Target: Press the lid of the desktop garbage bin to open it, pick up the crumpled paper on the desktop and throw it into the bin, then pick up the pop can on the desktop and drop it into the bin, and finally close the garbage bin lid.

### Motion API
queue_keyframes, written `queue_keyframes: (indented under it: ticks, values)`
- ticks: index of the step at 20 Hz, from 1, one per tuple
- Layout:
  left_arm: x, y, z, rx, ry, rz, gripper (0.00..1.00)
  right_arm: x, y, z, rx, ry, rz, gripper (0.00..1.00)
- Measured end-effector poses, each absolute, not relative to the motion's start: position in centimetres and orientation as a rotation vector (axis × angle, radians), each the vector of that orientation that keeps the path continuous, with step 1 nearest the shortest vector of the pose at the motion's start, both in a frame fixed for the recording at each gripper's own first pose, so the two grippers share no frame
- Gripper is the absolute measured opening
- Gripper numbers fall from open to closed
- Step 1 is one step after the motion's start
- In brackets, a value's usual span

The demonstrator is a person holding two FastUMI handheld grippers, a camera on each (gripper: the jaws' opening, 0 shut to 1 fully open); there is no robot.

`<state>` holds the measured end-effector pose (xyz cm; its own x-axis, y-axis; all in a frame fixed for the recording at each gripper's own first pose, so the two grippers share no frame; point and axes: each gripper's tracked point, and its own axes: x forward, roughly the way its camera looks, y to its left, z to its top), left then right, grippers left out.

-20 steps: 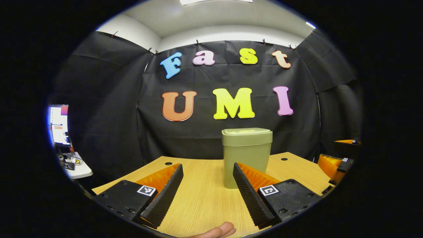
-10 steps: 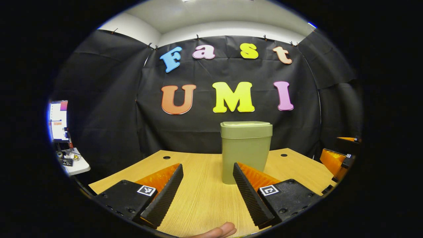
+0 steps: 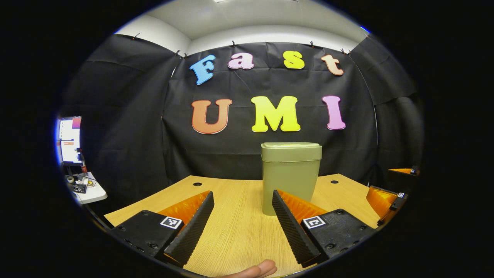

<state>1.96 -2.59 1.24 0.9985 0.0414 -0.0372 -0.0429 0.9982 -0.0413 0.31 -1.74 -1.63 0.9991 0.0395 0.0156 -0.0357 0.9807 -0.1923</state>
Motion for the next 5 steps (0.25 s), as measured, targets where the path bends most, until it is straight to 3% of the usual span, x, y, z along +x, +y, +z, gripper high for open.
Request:
queue_keyframes:
  ticks: [5]
  values:
    - [2.18, -3.67, 0.82, -0.029, 0.042, 0.02, 0.98, 0.62, -1.79, -1.72, -0.168, -0.011, 0.034, 0.95]
